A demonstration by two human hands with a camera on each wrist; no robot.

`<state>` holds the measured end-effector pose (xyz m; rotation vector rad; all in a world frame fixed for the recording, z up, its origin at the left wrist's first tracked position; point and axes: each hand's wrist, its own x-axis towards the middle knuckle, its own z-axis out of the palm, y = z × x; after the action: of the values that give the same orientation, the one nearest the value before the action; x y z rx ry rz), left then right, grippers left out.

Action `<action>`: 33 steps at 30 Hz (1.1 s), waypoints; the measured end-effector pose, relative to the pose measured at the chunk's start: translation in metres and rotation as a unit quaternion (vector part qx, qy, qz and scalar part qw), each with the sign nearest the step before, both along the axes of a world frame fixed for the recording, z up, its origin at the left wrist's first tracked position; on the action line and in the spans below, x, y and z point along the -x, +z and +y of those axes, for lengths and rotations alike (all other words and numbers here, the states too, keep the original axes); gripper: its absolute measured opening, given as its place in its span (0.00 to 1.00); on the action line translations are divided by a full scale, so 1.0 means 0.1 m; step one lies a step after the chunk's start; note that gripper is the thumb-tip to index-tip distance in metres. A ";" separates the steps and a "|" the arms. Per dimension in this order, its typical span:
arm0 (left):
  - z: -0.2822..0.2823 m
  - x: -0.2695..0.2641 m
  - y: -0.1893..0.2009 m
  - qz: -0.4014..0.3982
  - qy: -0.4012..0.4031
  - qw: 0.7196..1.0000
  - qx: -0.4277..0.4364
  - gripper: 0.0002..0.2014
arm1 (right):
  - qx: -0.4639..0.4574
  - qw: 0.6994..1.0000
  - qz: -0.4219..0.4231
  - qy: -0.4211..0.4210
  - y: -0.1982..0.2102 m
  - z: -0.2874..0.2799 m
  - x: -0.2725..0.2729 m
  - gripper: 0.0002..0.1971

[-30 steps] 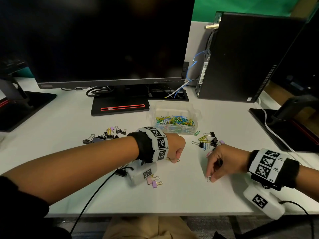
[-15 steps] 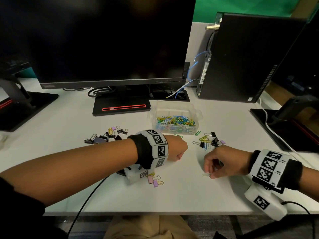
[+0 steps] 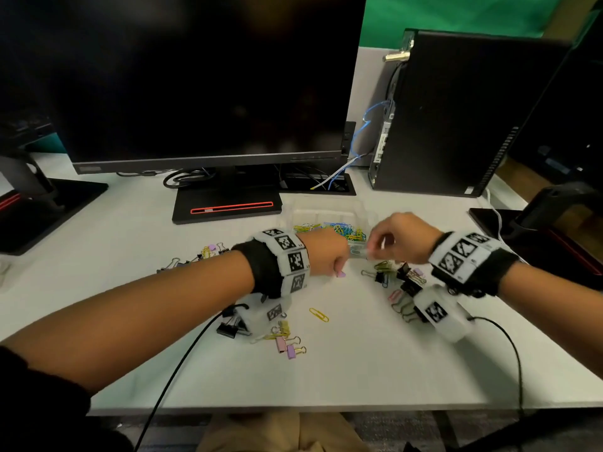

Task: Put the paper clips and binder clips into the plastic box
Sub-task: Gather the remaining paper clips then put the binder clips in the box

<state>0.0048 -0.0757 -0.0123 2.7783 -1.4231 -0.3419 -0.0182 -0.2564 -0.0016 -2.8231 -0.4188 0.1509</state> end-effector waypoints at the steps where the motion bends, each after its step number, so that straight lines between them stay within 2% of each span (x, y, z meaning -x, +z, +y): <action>1: 0.01 -0.08 0.06 -0.011 0.024 0.999 0.025 0.12 | -0.027 0.999 -0.017 -0.023 0.04 0.02 -0.11 0.03; 5: 0.07 -0.41 0.18 -0.051 0.133 0.984 0.104 0.12 | -0.075 0.991 -0.033 -0.104 0.02 0.11 -0.46 0.06; 8: 0.10 -0.60 0.13 -0.037 0.201 0.970 0.135 0.09 | -0.086 0.988 -0.048 -0.120 -0.06 0.13 -0.57 0.09; 11: 0.09 -0.68 0.07 -0.019 0.209 0.968 0.135 0.07 | -0.083 0.987 -0.063 -0.126 -0.09 0.08 -0.53 0.15; 13: 0.08 -0.72 0.02 -0.010 0.210 0.969 0.131 0.10 | -0.061 0.987 -0.074 -0.129 -0.10 -0.03 -0.46 0.14; 15: 0.05 -0.70 -0.01 -0.009 0.197 0.972 0.129 0.11 | -0.018 0.991 -0.070 -0.117 -0.11 -0.16 -0.37 0.07; 17: 0.01 -0.62 -0.03 -0.026 0.149 0.979 0.139 0.11 | 0.032 0.995 -0.023 -0.092 -0.12 -0.27 -0.28 0.01; 18: 0.00 -0.57 -0.03 -0.038 0.119 0.981 0.146 0.11 | 0.055 0.995 0.006 -0.078 -0.14 -0.31 -0.24 0.02; 20: -0.05 -0.44 -0.06 -0.055 0.069 0.987 0.131 0.12 | 0.088 0.993 0.050 -0.058 -0.20 -0.36 -0.20 0.11; 24: -0.08 -0.30 -0.16 -0.038 0.000 0.999 0.022 0.15 | 0.104 0.991 0.080 -0.022 -0.26 -0.38 -0.14 0.28; 29: -0.09 -0.24 -0.23 -0.055 -0.004 0.995 -0.086 0.14 | 0.119 0.988 0.097 0.017 -0.28 -0.38 -0.13 0.30; 33: -0.10 -0.26 -0.29 -0.049 -0.002 0.992 -0.117 0.17 | 0.102 0.991 0.088 0.020 -0.31 -0.38 -0.17 0.25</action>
<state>0.0308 -0.0857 -0.0409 3.0169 -1.4988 -0.4015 -0.0015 -0.2944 -0.0329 -2.9673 -0.4422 0.4736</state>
